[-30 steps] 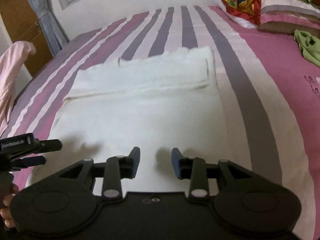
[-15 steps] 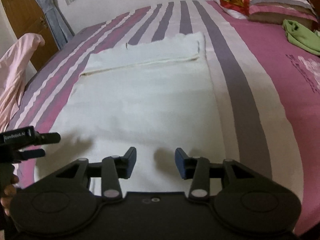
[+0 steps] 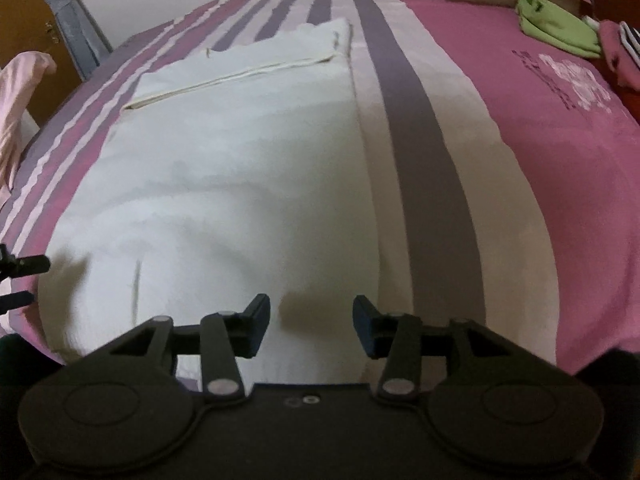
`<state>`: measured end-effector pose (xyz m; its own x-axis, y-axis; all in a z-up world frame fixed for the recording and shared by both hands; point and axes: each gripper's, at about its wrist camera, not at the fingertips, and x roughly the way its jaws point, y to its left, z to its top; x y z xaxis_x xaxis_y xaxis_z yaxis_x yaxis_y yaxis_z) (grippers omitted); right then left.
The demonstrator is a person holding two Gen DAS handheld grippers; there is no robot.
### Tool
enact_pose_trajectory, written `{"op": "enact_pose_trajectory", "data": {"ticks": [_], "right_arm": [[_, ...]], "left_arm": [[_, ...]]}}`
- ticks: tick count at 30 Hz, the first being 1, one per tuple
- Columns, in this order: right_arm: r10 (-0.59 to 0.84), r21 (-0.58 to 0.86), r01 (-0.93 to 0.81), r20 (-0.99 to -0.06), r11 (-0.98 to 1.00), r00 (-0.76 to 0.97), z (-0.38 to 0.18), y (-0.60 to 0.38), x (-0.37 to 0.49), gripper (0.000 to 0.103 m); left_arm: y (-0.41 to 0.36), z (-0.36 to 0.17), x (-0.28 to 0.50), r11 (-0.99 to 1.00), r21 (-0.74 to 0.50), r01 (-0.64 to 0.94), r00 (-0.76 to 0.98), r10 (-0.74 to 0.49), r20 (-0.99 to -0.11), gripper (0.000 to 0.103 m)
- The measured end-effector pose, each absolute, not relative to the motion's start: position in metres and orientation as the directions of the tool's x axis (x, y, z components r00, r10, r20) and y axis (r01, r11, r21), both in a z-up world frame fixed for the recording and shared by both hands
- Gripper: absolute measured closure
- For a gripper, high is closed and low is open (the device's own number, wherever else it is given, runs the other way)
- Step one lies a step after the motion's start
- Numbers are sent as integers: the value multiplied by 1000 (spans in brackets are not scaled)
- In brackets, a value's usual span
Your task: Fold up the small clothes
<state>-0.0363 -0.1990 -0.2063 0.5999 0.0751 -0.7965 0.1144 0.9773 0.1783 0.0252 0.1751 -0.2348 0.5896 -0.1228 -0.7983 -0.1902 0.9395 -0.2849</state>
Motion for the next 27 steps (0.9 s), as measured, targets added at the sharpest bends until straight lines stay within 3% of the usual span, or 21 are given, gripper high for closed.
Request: {"op": "enact_pose_trajectory", "data": {"ticks": [8,9,11,12,18,20,22,27], "right_arm": [[64,192,166,-817,967,572,-219,-210,-41,51],[64,194,173,-822,966,565,-222,-211,-41,51],[61,196,185,-829,963,556,-226,-213,-43,51],[61,200,193,-831,961,553,-228,-215,-44,52],[67,226,230,-836,947,545,-235,-223,-47,53],[90,248,226,-835,942,543,-237,-223,-47,61],[122,276,216,-834,937,538,-238,-221,-47,86],[166,318,204,-829,926,535,-238,-219,-43,95]], "left_arm": [[176,-253,21,915,-354,-193,583,-183,-791,15],[177,-254,20,909,-367,-198,590,-188,-785,32],[179,-256,17,897,-390,-208,589,-204,-782,40],[180,-256,16,890,-406,-207,592,-216,-776,50],[181,-260,15,862,-471,-186,567,-297,-768,83],[179,-261,17,860,-476,-184,557,-308,-771,92],[176,-260,18,858,-482,-179,552,-317,-771,93],[174,-258,22,846,-501,-182,552,-334,-764,97]]}}
